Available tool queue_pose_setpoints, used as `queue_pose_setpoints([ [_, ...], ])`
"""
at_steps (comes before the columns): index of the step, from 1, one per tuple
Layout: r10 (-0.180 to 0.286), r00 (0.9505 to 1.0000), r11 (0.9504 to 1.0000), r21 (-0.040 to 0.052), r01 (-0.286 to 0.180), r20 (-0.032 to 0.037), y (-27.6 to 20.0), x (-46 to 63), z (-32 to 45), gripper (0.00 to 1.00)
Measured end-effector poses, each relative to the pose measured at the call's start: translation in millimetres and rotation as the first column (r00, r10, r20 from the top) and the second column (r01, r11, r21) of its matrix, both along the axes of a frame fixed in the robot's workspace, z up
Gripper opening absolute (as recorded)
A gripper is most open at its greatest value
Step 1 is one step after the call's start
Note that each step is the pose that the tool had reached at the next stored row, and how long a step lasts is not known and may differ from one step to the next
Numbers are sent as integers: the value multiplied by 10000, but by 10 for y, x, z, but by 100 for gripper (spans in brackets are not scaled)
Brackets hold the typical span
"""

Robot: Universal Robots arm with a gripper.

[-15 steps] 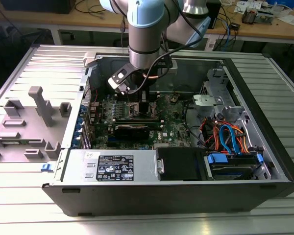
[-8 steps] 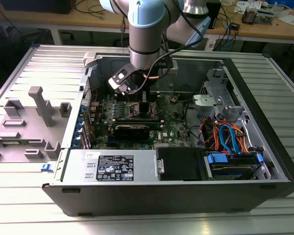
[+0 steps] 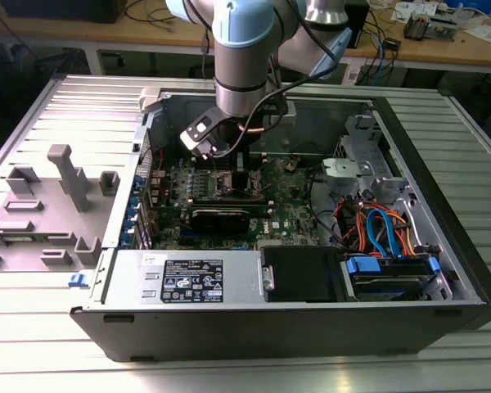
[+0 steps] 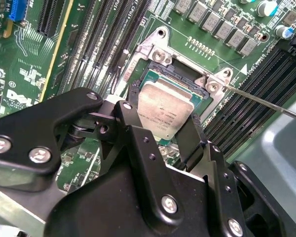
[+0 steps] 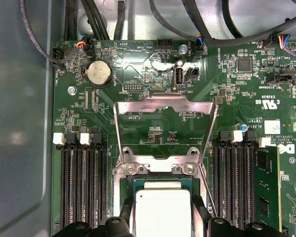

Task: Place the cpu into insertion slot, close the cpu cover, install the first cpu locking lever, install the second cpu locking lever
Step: 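Place the cpu into insertion slot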

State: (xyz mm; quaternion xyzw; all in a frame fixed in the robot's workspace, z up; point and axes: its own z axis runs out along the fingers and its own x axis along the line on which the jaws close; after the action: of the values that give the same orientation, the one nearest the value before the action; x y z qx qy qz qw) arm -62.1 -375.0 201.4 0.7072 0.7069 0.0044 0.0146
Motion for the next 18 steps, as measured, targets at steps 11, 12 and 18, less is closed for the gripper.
queue_pose_setpoints([
  [11,0,10000,10000,-1,0,-9,3,-15,-19,55],
  [12,0,10000,10000,-1,0,-14,5,-15,-21,55],
  [18,-3,10000,10000,-2,3,-35,11,-15,-30,55],
])
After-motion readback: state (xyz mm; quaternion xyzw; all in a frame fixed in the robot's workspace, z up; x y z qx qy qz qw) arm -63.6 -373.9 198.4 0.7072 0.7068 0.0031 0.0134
